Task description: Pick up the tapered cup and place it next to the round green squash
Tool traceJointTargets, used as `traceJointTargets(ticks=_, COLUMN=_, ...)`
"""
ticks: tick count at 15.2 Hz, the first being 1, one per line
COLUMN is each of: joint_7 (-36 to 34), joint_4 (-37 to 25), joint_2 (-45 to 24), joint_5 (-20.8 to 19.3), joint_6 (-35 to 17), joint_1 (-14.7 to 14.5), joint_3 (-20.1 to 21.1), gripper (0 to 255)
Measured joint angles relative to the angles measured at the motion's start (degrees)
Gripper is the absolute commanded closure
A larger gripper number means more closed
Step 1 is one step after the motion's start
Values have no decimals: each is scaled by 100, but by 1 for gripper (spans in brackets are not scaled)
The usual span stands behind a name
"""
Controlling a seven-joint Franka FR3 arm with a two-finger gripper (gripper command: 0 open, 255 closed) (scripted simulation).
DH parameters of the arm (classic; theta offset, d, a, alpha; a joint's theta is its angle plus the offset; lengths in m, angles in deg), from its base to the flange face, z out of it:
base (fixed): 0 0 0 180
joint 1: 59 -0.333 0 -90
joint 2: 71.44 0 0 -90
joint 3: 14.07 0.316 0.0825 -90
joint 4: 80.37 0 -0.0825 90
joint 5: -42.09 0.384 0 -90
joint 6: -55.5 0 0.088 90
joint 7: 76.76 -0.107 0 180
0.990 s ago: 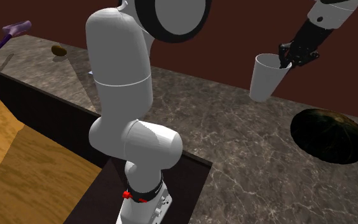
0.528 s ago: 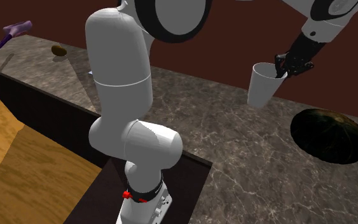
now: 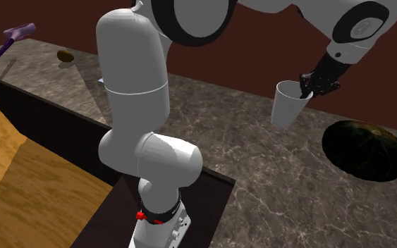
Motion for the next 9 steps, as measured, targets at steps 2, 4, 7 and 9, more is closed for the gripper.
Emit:
traceJointTargets(ticks=2, joint_7=63, joint_4=110, joint_2=-54, joint_5=54, joint_6=-131, joint_1=11, joint_3=5, gripper=255)
traceJointTargets(ticks=4, joint_7=127, joint_4=206, joint_2=-105, joint_5=109, joint_6=-246, joint_1=24, joint_3=10, gripper=255)
traceJointTargets(ticks=7, joint_7=226, joint_4=354, joint_2=-213, joint_5=221, joint_6=-440, joint_1=41, joint_3=32, gripper=255)
traceJointTargets(ticks=9, joint_7=279, joint_4=484, joint_2=-246, joint_5=268, joint_6=-581, joint_1=40, joint_3=45, gripper=255)
